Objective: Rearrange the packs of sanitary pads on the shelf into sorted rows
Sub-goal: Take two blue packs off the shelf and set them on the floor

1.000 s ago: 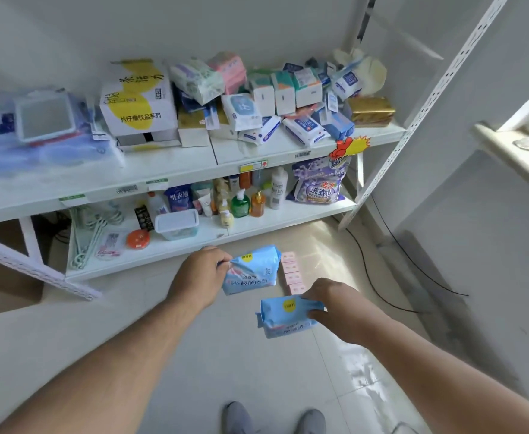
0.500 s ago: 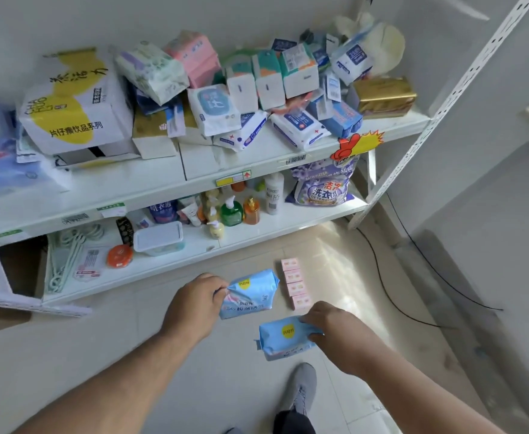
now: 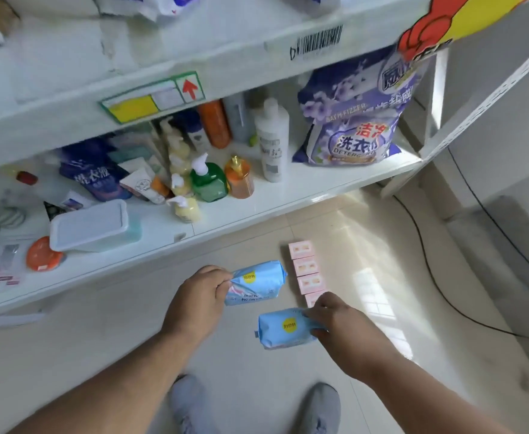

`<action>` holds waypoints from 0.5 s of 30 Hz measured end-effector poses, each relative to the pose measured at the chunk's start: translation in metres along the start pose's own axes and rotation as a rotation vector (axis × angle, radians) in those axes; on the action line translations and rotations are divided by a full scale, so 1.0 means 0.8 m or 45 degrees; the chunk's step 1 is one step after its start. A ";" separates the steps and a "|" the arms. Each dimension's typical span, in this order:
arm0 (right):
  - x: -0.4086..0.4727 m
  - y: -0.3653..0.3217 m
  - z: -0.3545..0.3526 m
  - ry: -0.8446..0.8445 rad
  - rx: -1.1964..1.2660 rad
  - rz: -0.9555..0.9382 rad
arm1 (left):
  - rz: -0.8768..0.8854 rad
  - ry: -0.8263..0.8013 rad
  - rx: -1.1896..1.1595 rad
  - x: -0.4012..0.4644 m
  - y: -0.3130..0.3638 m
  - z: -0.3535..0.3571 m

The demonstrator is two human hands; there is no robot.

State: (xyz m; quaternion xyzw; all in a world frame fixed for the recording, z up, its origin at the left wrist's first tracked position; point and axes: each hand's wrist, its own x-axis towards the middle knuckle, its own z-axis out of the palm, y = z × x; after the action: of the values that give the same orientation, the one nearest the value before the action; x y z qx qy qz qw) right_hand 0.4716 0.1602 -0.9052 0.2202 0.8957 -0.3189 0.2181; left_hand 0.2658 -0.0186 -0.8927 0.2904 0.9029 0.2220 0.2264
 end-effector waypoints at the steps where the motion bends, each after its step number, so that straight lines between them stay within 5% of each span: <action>1: 0.024 0.013 0.021 0.005 0.004 0.002 | 0.012 0.002 -0.009 0.019 -0.019 0.026; 15: 0.300 0.143 0.233 0.069 -0.064 0.012 | 0.086 0.045 -0.035 0.208 -0.223 0.313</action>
State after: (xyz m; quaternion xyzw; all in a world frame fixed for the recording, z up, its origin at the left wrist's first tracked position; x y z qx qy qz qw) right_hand 0.3855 0.1774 -1.2174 0.2275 0.9080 -0.2893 0.2005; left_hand 0.2030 0.0221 -1.2341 0.3135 0.8933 0.2471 0.2067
